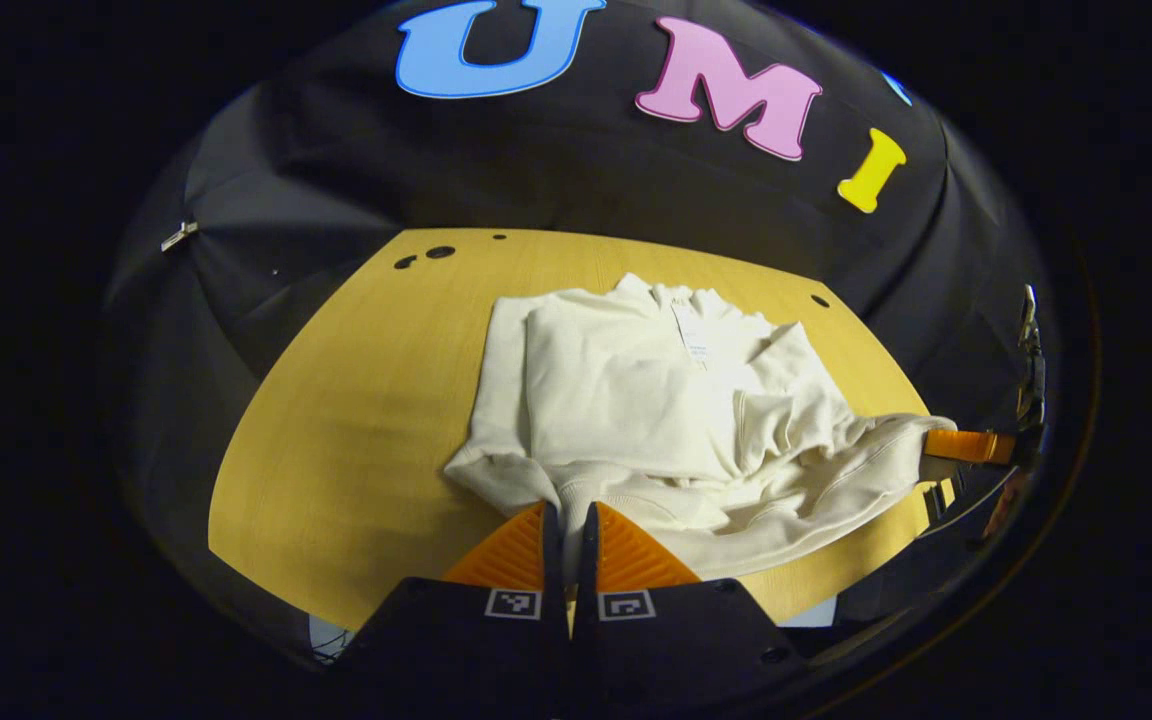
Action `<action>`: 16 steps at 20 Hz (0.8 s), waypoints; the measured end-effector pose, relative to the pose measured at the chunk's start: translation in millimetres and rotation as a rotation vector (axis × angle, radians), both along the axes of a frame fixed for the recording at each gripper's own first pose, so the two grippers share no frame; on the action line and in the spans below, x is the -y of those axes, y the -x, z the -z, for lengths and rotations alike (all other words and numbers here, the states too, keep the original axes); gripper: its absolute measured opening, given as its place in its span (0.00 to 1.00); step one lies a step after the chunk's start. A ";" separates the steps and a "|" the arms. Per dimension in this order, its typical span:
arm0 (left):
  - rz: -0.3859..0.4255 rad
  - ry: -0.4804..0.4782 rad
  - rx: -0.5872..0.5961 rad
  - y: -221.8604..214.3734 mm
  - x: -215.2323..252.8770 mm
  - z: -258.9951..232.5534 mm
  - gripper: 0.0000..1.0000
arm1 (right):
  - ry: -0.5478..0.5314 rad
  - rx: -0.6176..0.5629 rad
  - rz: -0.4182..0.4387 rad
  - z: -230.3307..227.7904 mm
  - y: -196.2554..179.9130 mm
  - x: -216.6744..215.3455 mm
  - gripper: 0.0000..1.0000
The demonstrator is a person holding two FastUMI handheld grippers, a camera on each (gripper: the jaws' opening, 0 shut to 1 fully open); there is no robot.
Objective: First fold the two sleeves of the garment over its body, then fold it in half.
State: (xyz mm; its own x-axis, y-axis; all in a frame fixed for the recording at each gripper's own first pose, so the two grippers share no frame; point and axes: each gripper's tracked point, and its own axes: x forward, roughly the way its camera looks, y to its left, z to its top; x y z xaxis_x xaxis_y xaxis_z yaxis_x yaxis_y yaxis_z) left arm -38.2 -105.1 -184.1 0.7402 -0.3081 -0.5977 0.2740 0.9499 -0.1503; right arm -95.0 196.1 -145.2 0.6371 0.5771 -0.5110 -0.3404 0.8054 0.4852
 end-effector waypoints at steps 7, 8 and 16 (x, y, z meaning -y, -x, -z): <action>-0.024 0.014 0.047 -47.1 6.9 -21.4 0.06 | -0.046 0.055 0.022 -24.6 -45.6 -17.4 0.05; -0.026 0.013 0.048 -51.5 8.0 -20.3 0.06 | -0.052 0.057 0.030 -26.4 -53.4 -20.2 0.05; -0.052 -0.003 0.039 -106.1 17.5 -11.9 0.06 | -0.024 0.052 0.056 -12.0 -105.2 -39.8 0.05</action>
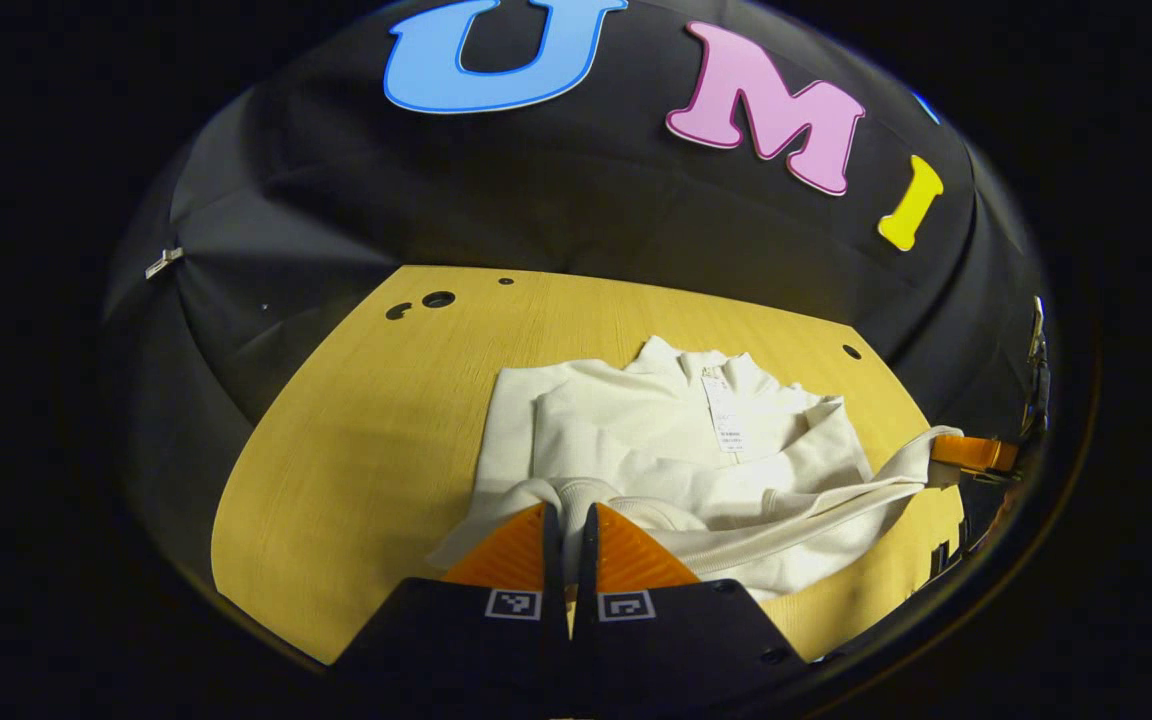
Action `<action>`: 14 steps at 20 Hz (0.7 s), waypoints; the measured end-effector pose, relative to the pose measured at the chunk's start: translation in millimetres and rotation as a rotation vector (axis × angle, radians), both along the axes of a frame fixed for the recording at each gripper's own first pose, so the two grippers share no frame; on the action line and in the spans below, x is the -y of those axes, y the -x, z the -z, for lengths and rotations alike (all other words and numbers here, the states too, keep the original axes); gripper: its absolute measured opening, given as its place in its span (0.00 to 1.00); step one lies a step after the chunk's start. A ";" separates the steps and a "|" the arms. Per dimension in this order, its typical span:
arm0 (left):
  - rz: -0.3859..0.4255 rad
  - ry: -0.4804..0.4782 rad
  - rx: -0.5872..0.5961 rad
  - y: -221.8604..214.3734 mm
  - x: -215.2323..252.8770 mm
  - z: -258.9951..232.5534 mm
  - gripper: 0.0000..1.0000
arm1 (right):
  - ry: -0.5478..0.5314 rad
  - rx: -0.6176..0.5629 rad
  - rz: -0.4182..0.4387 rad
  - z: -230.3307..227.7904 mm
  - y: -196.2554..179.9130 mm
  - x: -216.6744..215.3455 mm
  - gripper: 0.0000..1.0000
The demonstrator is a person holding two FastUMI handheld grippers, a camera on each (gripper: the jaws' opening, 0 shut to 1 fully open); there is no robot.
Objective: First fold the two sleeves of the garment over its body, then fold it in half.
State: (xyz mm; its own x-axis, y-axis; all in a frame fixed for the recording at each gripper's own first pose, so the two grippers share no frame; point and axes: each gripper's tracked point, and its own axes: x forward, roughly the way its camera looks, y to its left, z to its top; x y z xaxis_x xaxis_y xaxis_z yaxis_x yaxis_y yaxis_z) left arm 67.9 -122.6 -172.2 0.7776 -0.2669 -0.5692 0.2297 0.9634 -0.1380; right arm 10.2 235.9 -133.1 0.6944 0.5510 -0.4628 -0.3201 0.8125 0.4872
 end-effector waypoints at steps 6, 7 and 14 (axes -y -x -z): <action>-0.021 -0.032 -0.067 -45.5 6.5 28.3 0.06 | 0.032 -0.052 0.012 28.1 -35.6 -10.2 0.05; -0.022 -0.041 -0.083 -51.3 7.4 33.9 0.06 | 0.043 -0.057 0.012 33.6 -42.0 -11.7 0.05; -0.019 -0.099 -0.165 -69.8 11.8 62.5 0.06 | 0.133 -0.129 -0.017 80.7 -59.4 -24.4 0.05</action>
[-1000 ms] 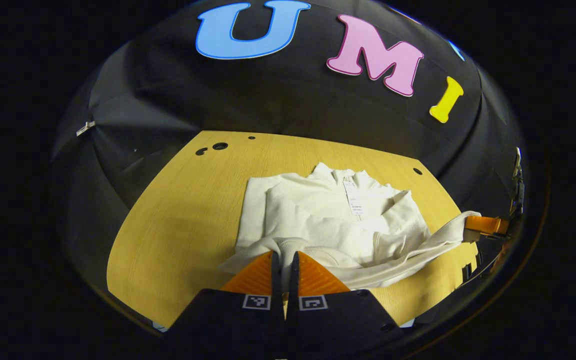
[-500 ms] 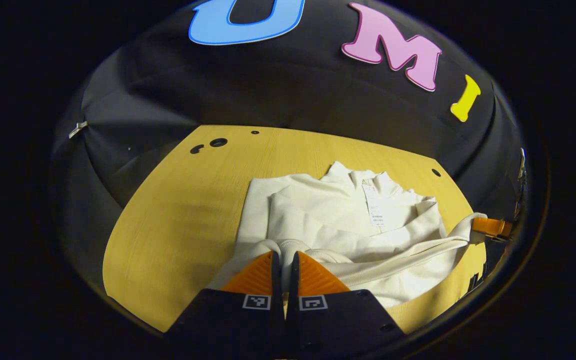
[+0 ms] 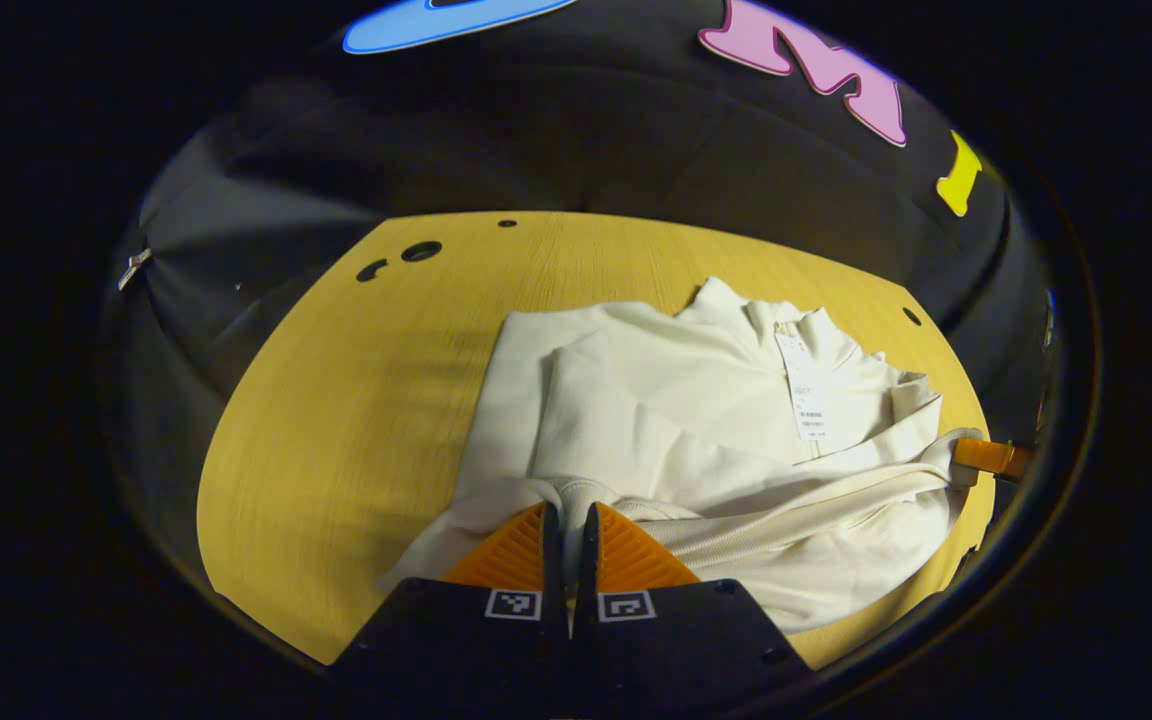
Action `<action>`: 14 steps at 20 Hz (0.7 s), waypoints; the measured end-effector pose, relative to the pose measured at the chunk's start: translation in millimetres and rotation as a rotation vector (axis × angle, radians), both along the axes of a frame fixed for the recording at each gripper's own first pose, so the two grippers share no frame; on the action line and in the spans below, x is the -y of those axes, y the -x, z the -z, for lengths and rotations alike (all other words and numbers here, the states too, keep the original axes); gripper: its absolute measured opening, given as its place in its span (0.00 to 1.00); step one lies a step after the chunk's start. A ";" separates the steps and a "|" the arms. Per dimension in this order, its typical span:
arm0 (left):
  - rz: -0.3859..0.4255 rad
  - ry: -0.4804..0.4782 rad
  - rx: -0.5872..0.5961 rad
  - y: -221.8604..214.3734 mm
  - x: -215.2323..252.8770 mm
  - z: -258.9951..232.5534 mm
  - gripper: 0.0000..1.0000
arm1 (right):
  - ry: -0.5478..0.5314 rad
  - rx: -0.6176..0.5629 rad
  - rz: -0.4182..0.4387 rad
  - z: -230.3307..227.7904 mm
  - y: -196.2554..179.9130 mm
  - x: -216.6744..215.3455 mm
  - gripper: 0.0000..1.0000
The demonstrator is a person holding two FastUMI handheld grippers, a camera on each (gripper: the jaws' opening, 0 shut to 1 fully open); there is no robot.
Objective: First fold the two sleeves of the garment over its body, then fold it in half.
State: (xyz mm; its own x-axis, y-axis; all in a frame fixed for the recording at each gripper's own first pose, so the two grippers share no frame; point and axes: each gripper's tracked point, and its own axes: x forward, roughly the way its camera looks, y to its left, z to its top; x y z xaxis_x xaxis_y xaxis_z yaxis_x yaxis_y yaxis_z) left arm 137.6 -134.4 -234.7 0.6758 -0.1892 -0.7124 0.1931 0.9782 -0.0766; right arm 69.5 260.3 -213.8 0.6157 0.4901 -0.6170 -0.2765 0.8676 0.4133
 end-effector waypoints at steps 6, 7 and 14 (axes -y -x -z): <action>0.011 -0.070 -0.009 -9.3 2.8 8.8 0.06 | 0.061 -0.052 -0.022 31.2 -2.0 -7.0 0.06; 0.007 -0.073 -0.015 -9.4 2.9 9.4 0.06 | 0.065 -0.052 -0.025 32.5 -0.8 -7.2 0.06; 0.000 -0.095 -0.015 -7.5 -0.9 7.1 0.14 | -0.018 -0.145 0.006 24.9 0.9 -5.1 0.19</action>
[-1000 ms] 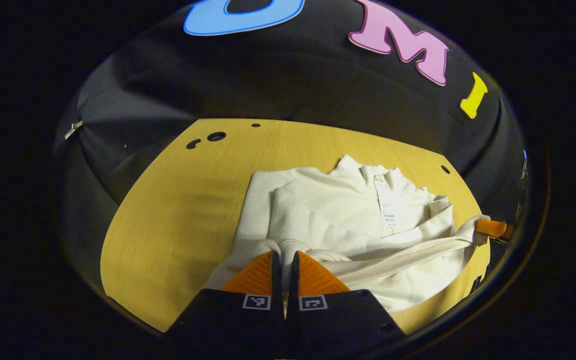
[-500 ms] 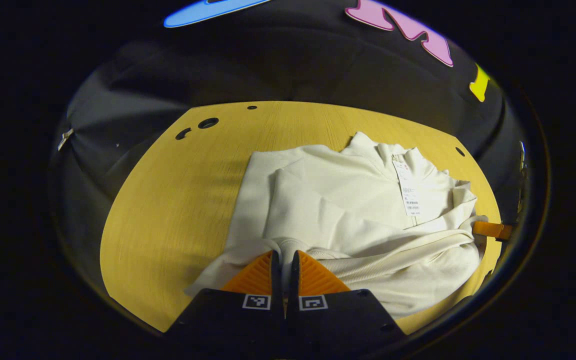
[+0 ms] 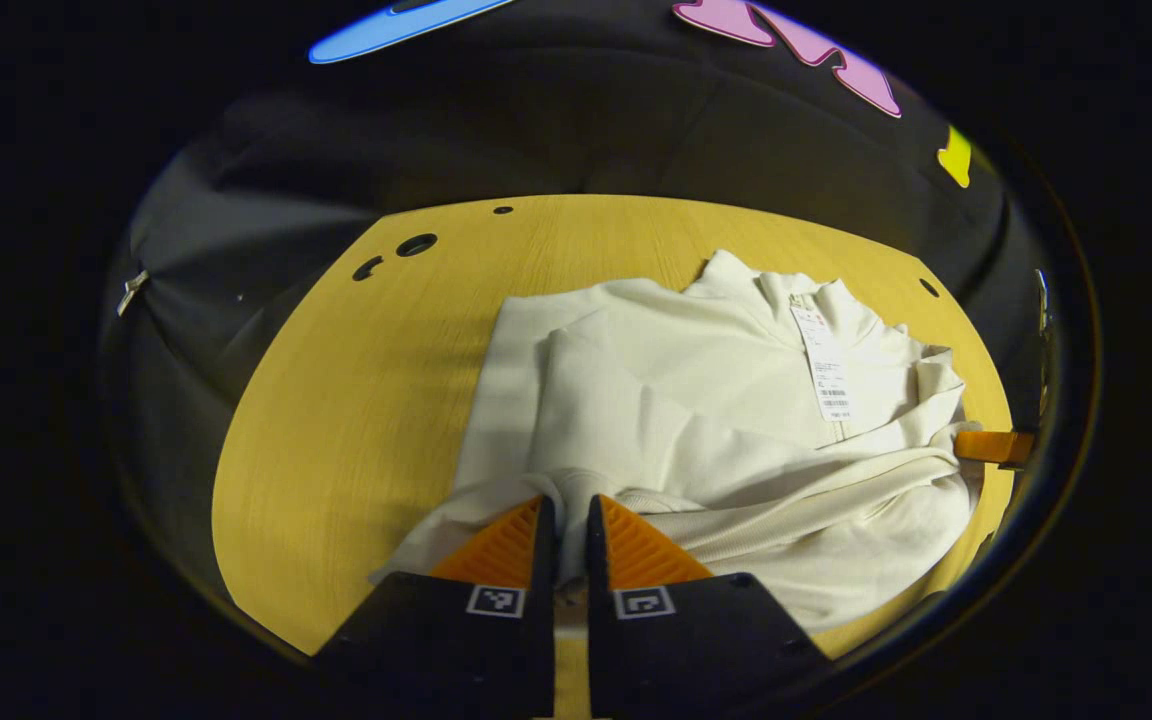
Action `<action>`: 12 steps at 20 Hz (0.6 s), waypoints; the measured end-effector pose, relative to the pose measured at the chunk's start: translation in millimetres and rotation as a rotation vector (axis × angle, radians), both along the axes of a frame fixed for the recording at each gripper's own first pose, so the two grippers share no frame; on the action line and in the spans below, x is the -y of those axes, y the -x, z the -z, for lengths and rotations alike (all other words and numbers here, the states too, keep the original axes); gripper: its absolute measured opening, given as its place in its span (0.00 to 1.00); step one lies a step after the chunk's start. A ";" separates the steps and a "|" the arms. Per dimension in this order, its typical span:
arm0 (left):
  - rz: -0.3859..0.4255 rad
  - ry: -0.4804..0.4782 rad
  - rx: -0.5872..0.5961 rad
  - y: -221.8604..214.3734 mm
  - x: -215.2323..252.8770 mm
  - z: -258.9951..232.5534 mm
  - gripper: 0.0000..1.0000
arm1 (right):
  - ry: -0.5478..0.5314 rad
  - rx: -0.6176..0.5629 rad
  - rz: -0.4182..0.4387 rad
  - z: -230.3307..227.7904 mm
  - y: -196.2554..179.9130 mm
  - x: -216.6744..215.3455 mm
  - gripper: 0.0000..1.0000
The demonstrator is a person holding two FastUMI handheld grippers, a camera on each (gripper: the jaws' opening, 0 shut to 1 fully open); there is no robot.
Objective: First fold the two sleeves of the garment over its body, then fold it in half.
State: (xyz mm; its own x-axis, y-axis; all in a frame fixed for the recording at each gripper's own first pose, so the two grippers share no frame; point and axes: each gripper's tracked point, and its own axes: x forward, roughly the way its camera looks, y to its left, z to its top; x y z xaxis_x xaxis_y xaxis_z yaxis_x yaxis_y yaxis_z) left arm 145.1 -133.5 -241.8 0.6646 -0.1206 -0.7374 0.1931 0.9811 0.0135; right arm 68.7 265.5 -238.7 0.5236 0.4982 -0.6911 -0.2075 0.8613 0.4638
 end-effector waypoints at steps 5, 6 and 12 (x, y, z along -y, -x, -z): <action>-0.056 -0.012 0.105 3.0 -11.8 -25.0 0.61 | -0.013 0.090 -0.013 -34.7 13.2 9.9 0.64; -0.061 -0.018 0.131 6.7 -14.6 -33.1 0.71 | -0.009 0.114 -0.018 -42.3 16.8 14.6 0.73; -0.012 0.038 0.250 56.3 -10.9 -82.4 0.84 | 0.008 0.220 -0.034 -81.7 50.5 39.3 0.99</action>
State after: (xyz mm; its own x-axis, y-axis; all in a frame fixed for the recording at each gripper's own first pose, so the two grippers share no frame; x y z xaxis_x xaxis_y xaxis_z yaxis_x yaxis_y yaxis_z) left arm 88.8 -122.6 -159.4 0.8274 -0.1366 -0.5448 0.1771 0.9839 0.0222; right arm 18.1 226.2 -157.0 0.6452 0.5132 -0.5660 -0.3323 0.8556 0.3970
